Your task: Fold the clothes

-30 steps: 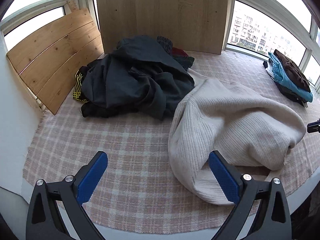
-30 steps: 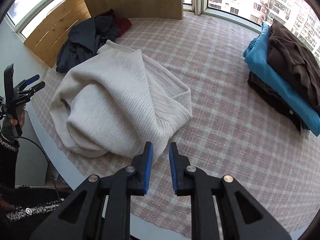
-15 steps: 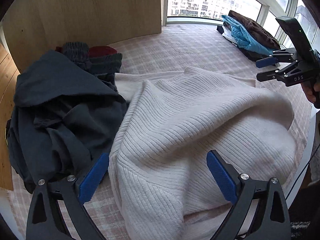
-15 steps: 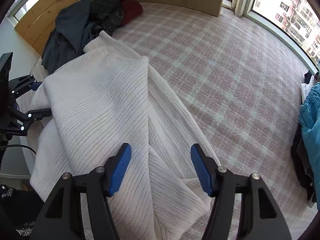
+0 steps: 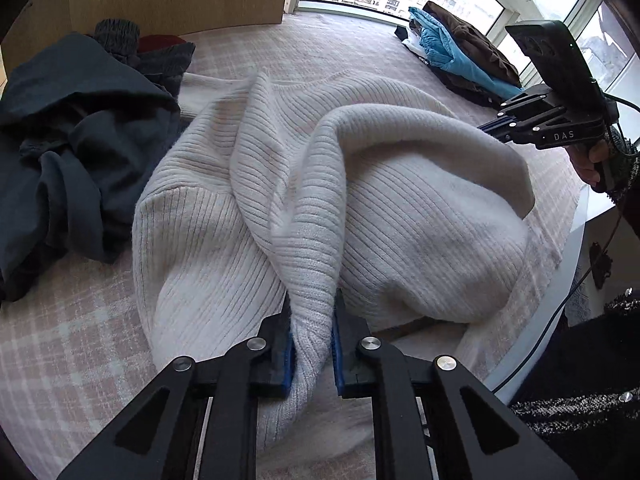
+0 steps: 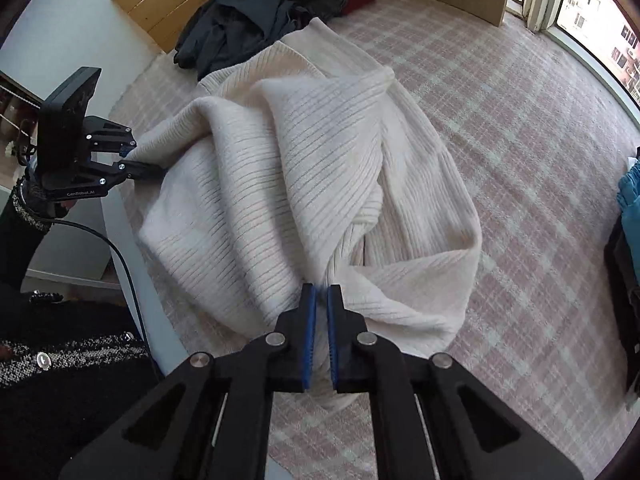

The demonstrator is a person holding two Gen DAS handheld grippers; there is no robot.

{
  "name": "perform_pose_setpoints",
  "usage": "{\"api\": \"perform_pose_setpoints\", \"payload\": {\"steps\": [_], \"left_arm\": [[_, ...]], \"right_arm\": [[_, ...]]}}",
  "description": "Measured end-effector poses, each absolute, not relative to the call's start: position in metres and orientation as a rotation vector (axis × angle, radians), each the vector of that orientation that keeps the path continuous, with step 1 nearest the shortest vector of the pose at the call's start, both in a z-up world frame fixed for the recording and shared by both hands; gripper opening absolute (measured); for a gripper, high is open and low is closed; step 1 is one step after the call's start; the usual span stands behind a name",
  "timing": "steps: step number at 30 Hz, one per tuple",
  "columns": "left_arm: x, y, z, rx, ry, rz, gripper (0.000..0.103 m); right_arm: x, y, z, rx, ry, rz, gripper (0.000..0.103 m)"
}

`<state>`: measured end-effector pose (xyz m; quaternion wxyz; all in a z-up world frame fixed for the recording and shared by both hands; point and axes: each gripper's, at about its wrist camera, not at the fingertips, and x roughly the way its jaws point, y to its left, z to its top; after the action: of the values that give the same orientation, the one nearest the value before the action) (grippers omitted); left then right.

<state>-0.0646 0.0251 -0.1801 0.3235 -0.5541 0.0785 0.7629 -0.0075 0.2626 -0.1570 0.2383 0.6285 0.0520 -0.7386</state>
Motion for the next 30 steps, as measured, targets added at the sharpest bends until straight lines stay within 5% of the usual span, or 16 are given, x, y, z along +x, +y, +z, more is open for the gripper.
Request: {"api": "perform_pose_setpoints", "payload": {"steps": [5,8,10,11,12,19,20,21,22,30], "left_arm": [[-0.023,0.018,-0.172,-1.477,0.225,1.924,0.013],[-0.015,0.010,-0.154,-1.439,0.242,1.933,0.022],[-0.026,0.002,-0.135,-1.390,0.204,1.973,0.035],[-0.034,-0.001,-0.127,-1.366,0.197,2.005,0.035],[-0.042,-0.001,-0.121,-1.348,0.195,2.030,0.035],[-0.082,0.042,-0.158,-1.380,0.214,1.958,0.037],[-0.080,0.043,-0.162,-1.386,0.200,1.953,0.037],[-0.078,0.045,-0.166,-1.392,0.185,1.948,0.035],[-0.076,0.047,-0.171,-1.398,0.171,1.942,0.034],[-0.025,0.036,-0.151,-1.372,0.115,1.969,0.026]], "right_arm": [[0.030,0.289,-0.165,1.863,0.221,-2.054,0.003],[0.025,0.299,-0.147,1.797,0.134,-2.209,0.007],[0.012,0.289,-0.133,1.695,0.080,-2.262,0.030],[0.005,0.280,-0.126,1.641,0.075,-2.279,0.053],[0.000,0.265,-0.123,1.572,0.118,-2.289,0.060],[-0.048,0.168,-0.161,1.467,0.476,-2.111,0.060],[-0.055,0.164,-0.173,1.480,0.486,-2.083,0.053],[-0.058,0.164,-0.176,1.497,0.441,-2.051,0.020],[-0.058,0.168,-0.176,1.517,0.395,-2.030,0.013],[0.014,0.211,-0.145,1.595,0.379,-1.920,0.008]]}}
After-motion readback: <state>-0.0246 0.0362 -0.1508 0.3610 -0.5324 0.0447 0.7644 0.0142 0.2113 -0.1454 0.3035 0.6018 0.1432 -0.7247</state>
